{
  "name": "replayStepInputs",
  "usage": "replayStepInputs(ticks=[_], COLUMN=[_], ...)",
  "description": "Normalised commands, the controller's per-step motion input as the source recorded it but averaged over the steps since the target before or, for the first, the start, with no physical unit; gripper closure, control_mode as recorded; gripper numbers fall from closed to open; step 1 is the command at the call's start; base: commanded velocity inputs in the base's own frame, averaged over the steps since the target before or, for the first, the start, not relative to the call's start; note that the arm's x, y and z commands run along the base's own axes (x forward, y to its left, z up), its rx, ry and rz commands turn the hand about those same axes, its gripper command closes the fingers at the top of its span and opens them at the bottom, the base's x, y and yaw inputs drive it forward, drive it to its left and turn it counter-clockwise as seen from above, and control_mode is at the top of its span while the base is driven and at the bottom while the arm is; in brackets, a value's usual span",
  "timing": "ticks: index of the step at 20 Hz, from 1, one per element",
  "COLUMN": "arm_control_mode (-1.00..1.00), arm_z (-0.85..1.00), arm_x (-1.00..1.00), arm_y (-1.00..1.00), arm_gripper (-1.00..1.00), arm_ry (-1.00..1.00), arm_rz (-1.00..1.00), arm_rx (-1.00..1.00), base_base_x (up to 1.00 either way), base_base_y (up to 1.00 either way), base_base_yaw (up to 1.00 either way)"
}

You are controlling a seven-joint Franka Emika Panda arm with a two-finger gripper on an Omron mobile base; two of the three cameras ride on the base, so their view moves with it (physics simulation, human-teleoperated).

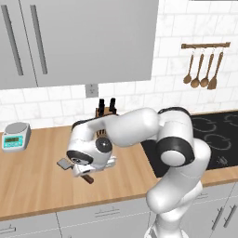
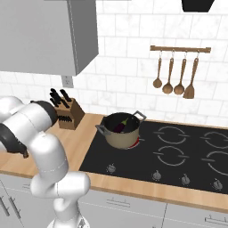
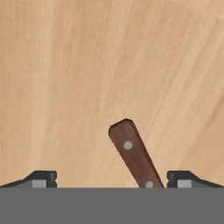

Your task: Put the mushroom and eggplant in the pot. Retrieve the spatula and lightly stir the vegetables in the pot.

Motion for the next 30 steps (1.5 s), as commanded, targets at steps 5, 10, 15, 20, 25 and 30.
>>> replayStepInputs(ticks=[5, 10, 15, 20, 25, 30], arm_control_mode=[-1.00, -1.00, -1.00, -1.00, -1.00, -1.00], arm_z=[-0.06, 0.00, 0.00, 0.00, 0.00, 0.00], arm_x=[-0.14, -0.05, 0.01, 0.12, 0.31, 0.26], arm_y=[0.62, 0.47, 0.17, 0.00, 0.10, 0.38], arm_gripper=[-1.00, -1.00, -1.00, -1.00, -1.00, -1.00], arm_ry=[0.05, 0.09, 0.01, 0.00, 0.00, 0.01], arm_rz=[0.00, 0.00, -0.01, -0.02, 0.00, 0.00], arm_rx=[-0.22, -0.17, -0.17, -0.18, -0.07, -0.04], base_base_x=[0.00, 0.00, 0.00, 0.00, 0.00, 0.00], base_base_y=[0.00, 0.00, 0.00, 0.00, 0.00, 0.00], base_base_yaw=[0.00, 0.00, 0.00, 0.00, 0.00, 0.00])
